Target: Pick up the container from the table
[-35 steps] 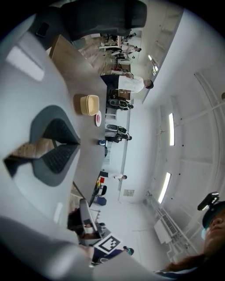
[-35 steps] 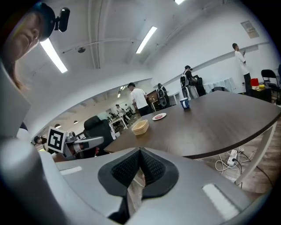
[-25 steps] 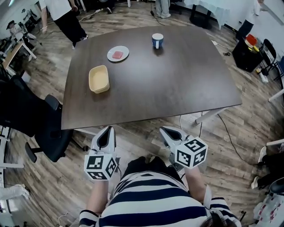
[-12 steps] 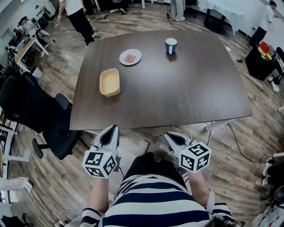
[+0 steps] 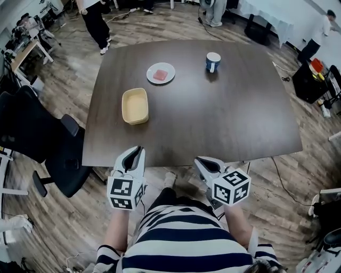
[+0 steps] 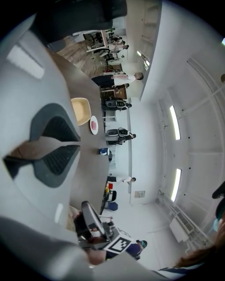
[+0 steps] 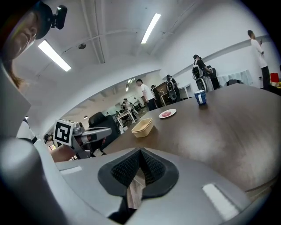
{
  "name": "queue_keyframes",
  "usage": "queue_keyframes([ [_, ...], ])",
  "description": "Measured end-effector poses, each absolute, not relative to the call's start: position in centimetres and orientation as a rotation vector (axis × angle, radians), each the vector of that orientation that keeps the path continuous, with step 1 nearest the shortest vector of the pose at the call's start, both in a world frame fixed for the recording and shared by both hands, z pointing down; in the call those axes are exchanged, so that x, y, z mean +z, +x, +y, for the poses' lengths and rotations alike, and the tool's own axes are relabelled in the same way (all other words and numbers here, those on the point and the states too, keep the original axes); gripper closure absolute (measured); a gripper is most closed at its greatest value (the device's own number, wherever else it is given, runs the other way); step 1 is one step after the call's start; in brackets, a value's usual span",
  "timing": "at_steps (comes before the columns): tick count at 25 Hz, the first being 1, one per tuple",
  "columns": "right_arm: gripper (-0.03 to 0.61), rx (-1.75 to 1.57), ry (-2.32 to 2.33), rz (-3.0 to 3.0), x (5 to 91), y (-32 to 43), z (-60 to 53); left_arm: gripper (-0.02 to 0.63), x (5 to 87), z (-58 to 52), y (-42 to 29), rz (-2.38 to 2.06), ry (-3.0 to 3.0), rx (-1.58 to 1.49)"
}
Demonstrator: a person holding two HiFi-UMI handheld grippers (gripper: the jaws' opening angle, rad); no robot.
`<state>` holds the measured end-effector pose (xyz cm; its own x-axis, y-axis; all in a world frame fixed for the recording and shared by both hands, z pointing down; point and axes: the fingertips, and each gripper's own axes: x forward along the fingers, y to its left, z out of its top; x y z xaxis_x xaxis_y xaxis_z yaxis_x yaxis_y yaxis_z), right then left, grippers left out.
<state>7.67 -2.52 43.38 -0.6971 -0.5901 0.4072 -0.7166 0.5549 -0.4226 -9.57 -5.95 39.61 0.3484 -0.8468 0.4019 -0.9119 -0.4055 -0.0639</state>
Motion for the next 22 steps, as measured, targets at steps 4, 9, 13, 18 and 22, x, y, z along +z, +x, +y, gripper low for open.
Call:
queue_keyframes([
  [4,0.580,0.827,1.070,-2.562,43.2,5.6,-5.7,0.614,40.3,-8.9,-11.1,-1.588,2.432,0.603],
  [9,0.580,0.808,1.036,-2.552,43.4,3.8,-8.9,0.614,42.0,-11.5,-12.4,-1.549,2.424,0.698],
  [13,0.580,0.808,1.018,-2.540,43.9,2.4,-11.2,0.614,43.1,-13.5,-13.6,-1.527,2.438,0.810],
  [18,0.580,0.816,1.009,-2.524,44.6,1.0,-13.5,0.614,44.1,-16.0,-14.7,-1.486,2.456,0.922],
  [22,0.580,0.828,0.986,-2.511,45.5,-0.5,-15.1,0.614,45.2,-17.8,-15.6,-1.457,2.468,1.072],
])
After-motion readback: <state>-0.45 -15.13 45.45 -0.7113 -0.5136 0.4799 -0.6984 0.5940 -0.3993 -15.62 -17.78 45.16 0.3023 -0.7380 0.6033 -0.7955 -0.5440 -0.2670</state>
